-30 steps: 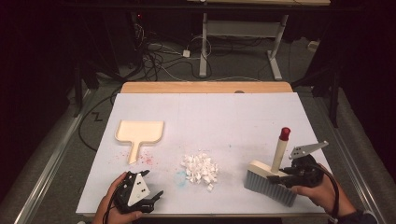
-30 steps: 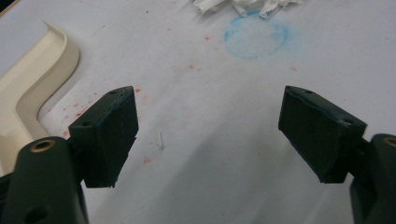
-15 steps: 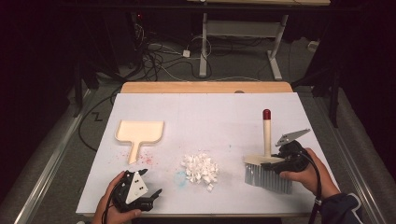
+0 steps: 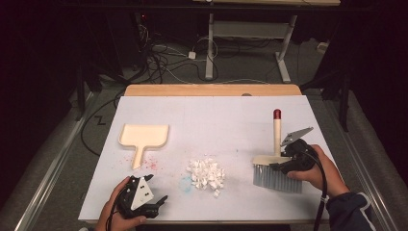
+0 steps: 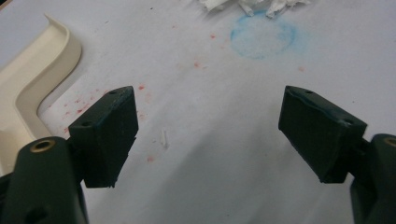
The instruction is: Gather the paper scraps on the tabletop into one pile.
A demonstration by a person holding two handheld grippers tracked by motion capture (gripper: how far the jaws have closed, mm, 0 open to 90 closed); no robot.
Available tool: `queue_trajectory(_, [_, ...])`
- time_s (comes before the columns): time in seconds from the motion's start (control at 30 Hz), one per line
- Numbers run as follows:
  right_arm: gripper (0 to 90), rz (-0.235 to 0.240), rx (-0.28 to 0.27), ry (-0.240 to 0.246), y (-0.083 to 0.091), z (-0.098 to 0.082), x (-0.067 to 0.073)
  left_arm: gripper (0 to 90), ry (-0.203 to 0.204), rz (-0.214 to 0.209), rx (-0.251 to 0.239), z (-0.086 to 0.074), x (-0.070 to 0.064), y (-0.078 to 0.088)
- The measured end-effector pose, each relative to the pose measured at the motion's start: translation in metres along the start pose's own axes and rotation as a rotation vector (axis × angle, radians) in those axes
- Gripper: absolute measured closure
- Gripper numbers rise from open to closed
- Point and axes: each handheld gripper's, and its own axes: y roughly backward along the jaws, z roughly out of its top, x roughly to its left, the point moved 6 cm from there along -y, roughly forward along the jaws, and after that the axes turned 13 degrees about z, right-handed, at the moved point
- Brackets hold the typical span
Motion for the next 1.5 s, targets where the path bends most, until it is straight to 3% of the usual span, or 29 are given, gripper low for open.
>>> queue_trajectory(0.17, [47.3, 0.012, 0.064, 0.057, 0.001, 0.008, -0.003, 18.8, -0.015, -0.009, 0.007, 0.000, -0.002, -0.002])
queue_trajectory(0.3, [46.4, -0.030, 0.150, 0.098, 0.004, 0.016, -0.011, 18.8, -0.018, -0.014, 0.009, 0.000, -0.003, -0.002])
queue_trajectory(0.37, [43.3, -0.051, 0.147, 0.083, 0.007, 0.019, -0.018, 18.9, -0.014, -0.014, 0.006, 0.000, -0.003, -0.002])
queue_trajectory(0.43, [48.9, -0.088, 0.138, 0.085, 0.009, 0.020, -0.022, 18.9, -0.015, -0.015, 0.008, 0.000, -0.003, -0.002])
queue_trajectory(0.5, [48.3, -0.092, 0.112, 0.086, 0.012, 0.022, -0.023, 18.8, -0.014, -0.017, 0.010, -0.001, -0.003, -0.002])
queue_trajectory(0.6, [48.0, -0.133, 0.098, 0.091, 0.012, 0.024, -0.023, 18.8, -0.014, -0.014, 0.006, -0.001, -0.003, -0.001])
queue_trajectory(0.67, [47.9, -0.160, 0.063, 0.098, 0.012, 0.026, -0.022, 18.9, -0.016, -0.012, 0.005, -0.001, -0.003, 0.000])
queue_trajectory(0.77, [45.5, -0.161, -0.019, 0.098, 0.013, 0.029, -0.017, 18.8, -0.012, -0.010, 0.004, -0.001, -0.002, 0.000])
queue_trajectory(1.0, [35.5, -0.238, -0.212, 0.099, 0.026, 0.027, -0.004, 18.8, -0.012, -0.009, 0.005, -0.001, -0.001, -0.001])
queue_trajectory(1.1, [30.9, -0.250, -0.294, 0.086, 0.033, 0.024, 0.001, 18.8, -0.006, -0.008, 0.001, 0.000, -0.001, -0.002])
queue_trajectory(1.33, [23.1, -0.372, -0.447, 0.044, 0.046, 0.012, 0.011, 18.8, -0.013, 0.003, 0.004, 0.001, 0.000, -0.003])
queue_trajectory(1.5, [22.9, -0.380, -0.539, 0.011, 0.050, 0.001, 0.019, 18.8, -0.014, 0.033, 0.003, 0.002, 0.002, -0.002])
